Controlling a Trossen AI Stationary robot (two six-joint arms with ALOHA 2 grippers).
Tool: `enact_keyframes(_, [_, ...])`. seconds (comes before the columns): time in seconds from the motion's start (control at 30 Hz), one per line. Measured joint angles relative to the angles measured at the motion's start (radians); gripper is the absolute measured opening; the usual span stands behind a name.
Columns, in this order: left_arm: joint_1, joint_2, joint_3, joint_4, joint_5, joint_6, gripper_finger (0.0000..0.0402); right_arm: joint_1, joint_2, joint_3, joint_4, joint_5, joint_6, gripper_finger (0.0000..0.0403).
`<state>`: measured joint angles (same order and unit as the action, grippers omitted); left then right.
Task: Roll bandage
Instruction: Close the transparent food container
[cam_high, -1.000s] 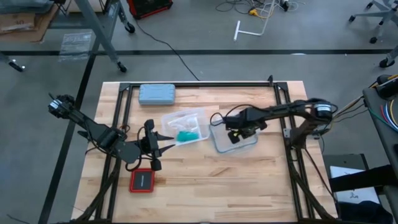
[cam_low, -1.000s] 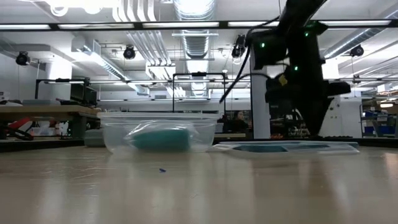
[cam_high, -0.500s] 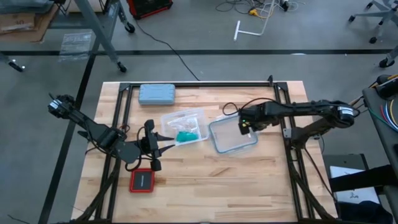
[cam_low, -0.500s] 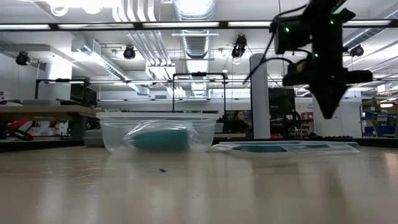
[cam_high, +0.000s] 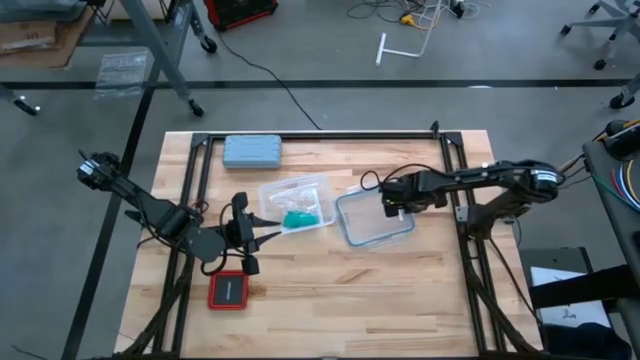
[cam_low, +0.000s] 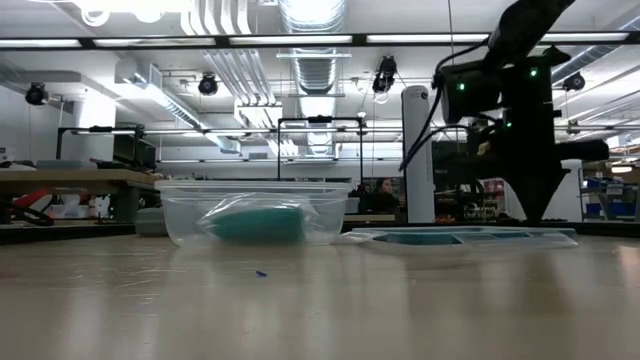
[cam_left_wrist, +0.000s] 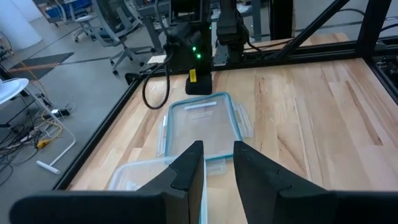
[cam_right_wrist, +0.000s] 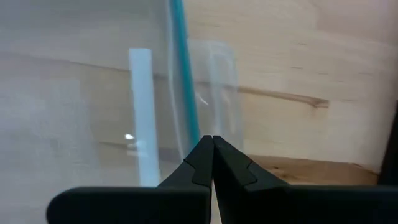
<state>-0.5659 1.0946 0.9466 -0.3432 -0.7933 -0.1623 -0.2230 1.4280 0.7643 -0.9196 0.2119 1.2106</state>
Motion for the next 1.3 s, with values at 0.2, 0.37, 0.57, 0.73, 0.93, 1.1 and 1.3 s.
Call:
enact_keyframes(0.2, [0.0,0.0,-0.002,0.002,0.0,0.0,0.0093,0.006,0.088,0.003,0.019,-0.034,-0.018,0.0])
enact_keyframes(0.37, [0.0,0.0,-0.002,0.002,0.0,0.0,0.0103,0.057,0.123,0.019,0.034,-0.093,-0.013,0.0])
enact_keyframes(0.57, [0.0,0.0,-0.002,0.002,0.0,0.0,0.0112,0.157,0.092,0.056,0.055,-0.205,0.03,0.0])
enact_keyframes(0.73, [0.0,0.0,-0.004,0.002,0.0,0.0,0.0113,0.205,0.05,0.078,0.049,-0.102,0.063,0.0])
enact_keyframes(0.93, [0.0,0.0,-0.007,0.002,0.0,0.0,0.01,0.176,0.031,0.078,0.068,-0.05,-0.077,0.0])
enact_keyframes(1.1, [0.0,0.0,-0.007,0.006,0.0,0.001,0.0087,0.134,0.031,0.078,0.156,-0.051,-0.195,0.0])
enact_keyframes(1.3, [0.0,0.0,-0.007,0.013,0.0,0.0,0.0077,0.056,0.02,0.078,0.171,-0.06,-0.311,0.0044])
